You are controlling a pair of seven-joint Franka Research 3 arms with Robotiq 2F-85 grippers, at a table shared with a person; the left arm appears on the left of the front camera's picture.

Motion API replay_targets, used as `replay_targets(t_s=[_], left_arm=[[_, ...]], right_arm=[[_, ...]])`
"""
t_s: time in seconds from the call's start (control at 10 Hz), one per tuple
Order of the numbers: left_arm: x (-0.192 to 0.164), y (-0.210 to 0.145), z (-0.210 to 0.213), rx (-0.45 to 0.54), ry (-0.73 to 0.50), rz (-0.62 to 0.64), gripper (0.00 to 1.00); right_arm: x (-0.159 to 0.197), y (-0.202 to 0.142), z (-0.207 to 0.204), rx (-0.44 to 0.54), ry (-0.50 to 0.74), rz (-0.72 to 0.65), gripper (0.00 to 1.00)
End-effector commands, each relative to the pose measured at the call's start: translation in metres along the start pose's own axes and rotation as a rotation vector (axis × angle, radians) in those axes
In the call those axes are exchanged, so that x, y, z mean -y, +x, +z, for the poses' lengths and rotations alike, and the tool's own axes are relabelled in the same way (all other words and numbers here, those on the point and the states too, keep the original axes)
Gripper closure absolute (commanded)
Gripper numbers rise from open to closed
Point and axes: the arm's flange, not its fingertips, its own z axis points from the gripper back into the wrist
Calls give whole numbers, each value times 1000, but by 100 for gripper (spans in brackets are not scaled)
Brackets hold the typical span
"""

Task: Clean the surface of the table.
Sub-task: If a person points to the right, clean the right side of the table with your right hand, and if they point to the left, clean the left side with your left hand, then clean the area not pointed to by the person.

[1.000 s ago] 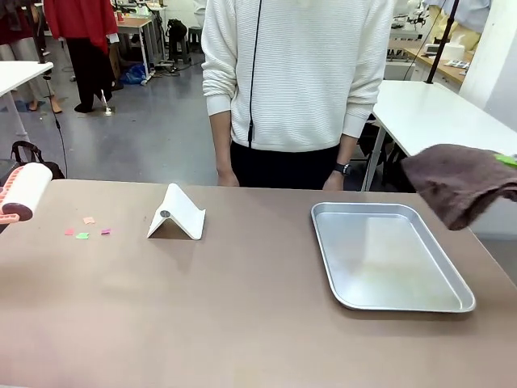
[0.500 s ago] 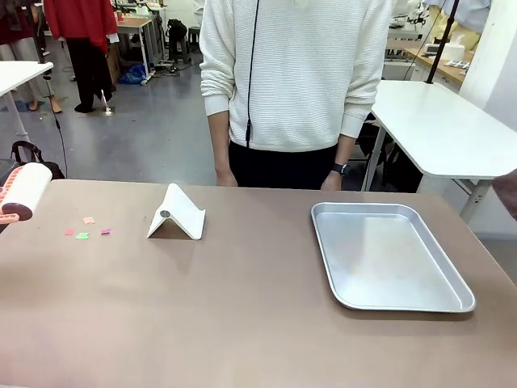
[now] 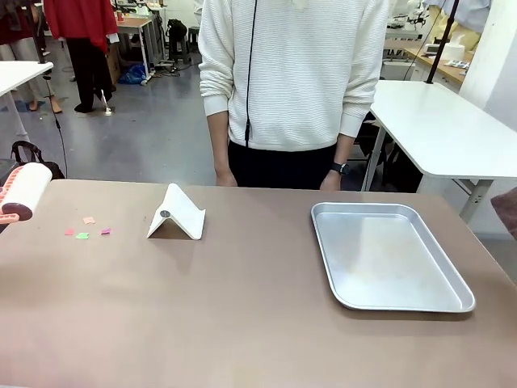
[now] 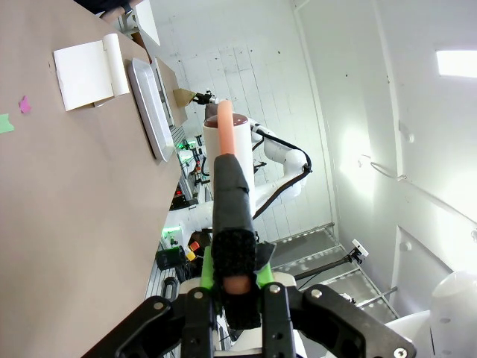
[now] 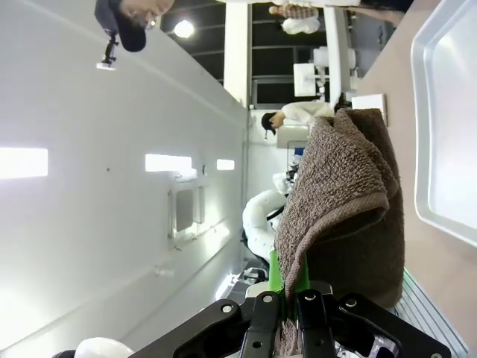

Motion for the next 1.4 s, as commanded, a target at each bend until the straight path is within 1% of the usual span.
replay_targets(t_s=[0.0, 1.3], left_arm=[[6, -1, -1, 11, -9, -11, 100], [6, -1, -1, 11, -9, -11, 100]], right_arm=[[-7, -2, -7, -19, 12, 3, 100], [-7, -2, -7, -19, 12, 3, 100]])
